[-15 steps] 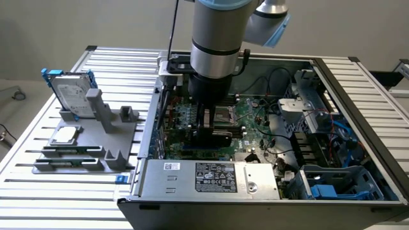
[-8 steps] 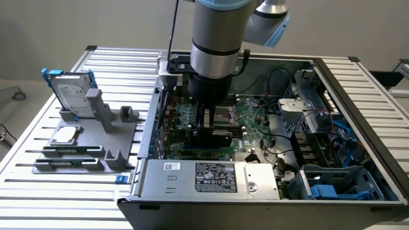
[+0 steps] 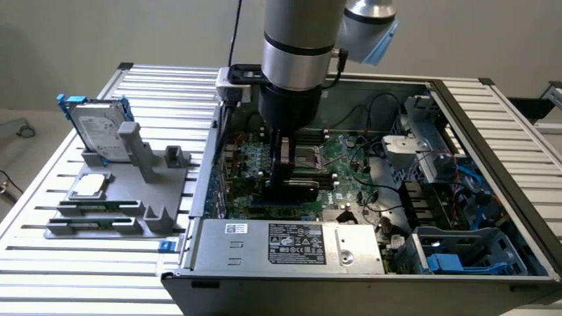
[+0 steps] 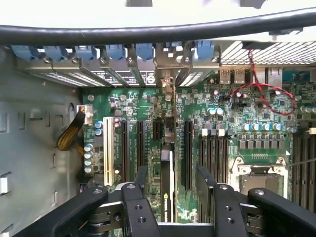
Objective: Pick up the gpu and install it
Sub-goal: 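Insert the gpu into the slot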
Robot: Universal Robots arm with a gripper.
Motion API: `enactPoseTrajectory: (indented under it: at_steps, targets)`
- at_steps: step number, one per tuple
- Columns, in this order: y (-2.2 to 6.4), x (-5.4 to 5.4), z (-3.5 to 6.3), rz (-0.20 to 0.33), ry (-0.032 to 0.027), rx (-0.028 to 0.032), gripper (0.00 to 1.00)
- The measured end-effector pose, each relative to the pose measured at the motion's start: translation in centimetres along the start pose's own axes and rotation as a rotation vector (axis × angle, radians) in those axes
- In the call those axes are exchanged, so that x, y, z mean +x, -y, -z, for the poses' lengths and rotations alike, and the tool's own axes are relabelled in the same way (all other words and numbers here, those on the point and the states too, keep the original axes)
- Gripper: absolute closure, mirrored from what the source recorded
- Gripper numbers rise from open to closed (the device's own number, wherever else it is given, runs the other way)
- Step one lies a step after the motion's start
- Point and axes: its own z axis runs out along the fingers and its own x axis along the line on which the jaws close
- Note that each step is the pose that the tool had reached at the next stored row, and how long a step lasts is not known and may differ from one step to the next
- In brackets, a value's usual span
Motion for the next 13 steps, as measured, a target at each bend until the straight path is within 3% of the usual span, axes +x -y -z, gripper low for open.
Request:
enactPoseTrajectory:
  at_steps: [4,5,6,10,11,13]
  targets:
    - [-0.08,-0.05,0.39,0.000,0.0002,-0.0009,0.50]
    - [-0.10,-0.08,0.39,0.000,0.0002,-0.0009,0.56]
    - [-0.13,-0.13,0.39,0.000,0.0001,-0.0010,0.56]
    - [-0.25,-0.26,0.39,0.000,0.0001,-0.0010,0.80]
    - [-0.25,-0.26,0.39,0.000,0.0001,-0.0010,0.80]
    - [-0.25,-0.26,0.39,0.000,0.0001,-0.0010,0.89]
